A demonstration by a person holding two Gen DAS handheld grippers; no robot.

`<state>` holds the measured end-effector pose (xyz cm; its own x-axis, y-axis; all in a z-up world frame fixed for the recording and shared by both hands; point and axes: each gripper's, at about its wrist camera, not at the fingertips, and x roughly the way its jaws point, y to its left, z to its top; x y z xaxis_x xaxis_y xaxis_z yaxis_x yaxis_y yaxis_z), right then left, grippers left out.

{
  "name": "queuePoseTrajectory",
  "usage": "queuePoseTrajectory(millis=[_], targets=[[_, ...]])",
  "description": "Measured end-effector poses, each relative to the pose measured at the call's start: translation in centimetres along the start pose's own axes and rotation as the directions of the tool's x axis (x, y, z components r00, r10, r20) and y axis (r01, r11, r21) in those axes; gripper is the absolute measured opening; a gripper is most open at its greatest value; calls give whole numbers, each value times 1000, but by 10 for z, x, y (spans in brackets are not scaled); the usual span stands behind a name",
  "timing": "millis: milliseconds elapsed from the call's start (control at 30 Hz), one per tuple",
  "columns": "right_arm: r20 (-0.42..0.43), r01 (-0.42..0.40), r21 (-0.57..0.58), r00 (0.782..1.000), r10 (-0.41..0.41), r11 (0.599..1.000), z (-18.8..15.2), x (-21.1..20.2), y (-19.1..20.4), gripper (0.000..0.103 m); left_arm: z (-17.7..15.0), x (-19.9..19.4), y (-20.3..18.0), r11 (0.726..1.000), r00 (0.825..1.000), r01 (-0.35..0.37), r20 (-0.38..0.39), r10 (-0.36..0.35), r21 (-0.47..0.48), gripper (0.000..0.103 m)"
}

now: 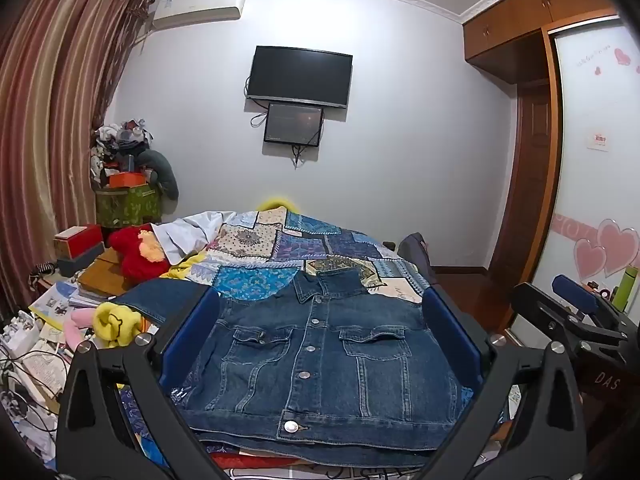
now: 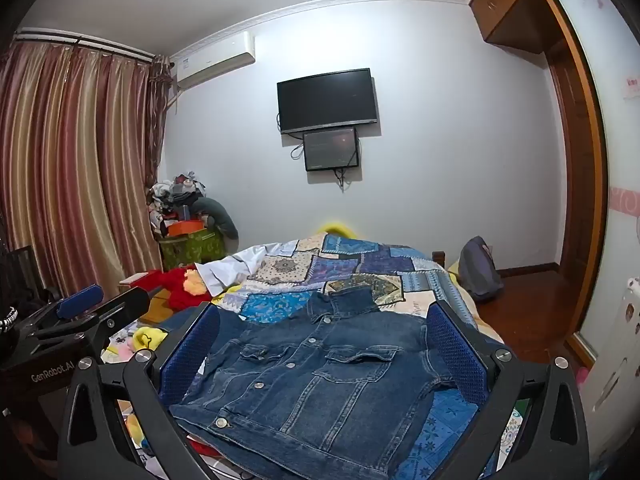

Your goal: Fold large clothes

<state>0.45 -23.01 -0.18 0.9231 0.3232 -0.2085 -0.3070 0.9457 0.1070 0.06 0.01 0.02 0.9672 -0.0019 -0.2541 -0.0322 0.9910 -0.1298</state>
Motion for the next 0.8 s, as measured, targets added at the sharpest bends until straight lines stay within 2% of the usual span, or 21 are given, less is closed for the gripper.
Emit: queuePoseTrajectory(millis=[800], targets=[[1,-1,-3,1000,1,1000,0,2,0,103,2,0,2,1000,1000,8,7,-8,5,102]])
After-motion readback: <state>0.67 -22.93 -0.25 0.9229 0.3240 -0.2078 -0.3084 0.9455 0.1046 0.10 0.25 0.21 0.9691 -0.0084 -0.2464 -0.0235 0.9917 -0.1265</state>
